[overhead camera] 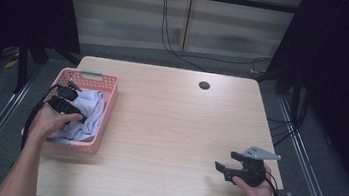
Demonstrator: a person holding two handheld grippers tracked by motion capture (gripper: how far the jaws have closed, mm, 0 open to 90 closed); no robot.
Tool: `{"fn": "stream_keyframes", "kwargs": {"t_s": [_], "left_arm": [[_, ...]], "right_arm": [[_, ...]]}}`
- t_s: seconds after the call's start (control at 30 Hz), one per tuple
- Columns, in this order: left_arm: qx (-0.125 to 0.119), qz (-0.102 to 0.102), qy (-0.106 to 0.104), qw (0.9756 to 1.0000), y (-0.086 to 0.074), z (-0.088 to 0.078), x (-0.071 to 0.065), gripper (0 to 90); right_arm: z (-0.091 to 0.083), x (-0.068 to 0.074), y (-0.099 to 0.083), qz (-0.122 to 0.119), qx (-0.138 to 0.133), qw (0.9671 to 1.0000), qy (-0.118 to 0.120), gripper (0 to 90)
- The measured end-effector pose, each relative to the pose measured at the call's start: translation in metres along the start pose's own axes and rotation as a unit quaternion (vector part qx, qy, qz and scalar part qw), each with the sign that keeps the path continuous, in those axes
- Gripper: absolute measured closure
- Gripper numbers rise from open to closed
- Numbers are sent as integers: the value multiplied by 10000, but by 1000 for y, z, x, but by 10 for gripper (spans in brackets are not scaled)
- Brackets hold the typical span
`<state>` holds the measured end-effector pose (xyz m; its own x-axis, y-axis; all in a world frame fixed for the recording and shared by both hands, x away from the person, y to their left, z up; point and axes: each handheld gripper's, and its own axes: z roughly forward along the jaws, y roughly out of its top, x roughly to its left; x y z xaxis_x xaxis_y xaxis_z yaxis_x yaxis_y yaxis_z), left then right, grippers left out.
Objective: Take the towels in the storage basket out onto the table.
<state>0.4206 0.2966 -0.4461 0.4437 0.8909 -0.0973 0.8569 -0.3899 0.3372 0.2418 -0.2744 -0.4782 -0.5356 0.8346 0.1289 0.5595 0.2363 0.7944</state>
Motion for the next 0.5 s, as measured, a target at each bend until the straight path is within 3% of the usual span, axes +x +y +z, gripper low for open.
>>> {"fn": "stream_keyframes", "kwargs": {"t_s": [0.13, 0.27, 0.37, 0.43, 0.5], "left_arm": [[-245, -306, -152, 9991, -7, -3, 6, 480], [-498, -294, -318, 9978, -12, -11, 9, 490], [-750, -376, -442, 9955, -15, -19, 11, 489], [-1020, -490, -567, 9920, -18, -26, 13, 489], [-1128, -486, -630, 9904, -21, -33, 16, 489]], "right_arm": [[0, -1, 0, 8, -18, 10000, -10, 231], [-1, -1, 0, 14, -22, 10000, -3, 227], [-1, -2, 0, 22, -48, 10000, -18, 226], [-2, -2, 0, 36, -40, 10000, -27, 226], [-2, -2, 0, 37, -53, 10000, -23, 225]]}}
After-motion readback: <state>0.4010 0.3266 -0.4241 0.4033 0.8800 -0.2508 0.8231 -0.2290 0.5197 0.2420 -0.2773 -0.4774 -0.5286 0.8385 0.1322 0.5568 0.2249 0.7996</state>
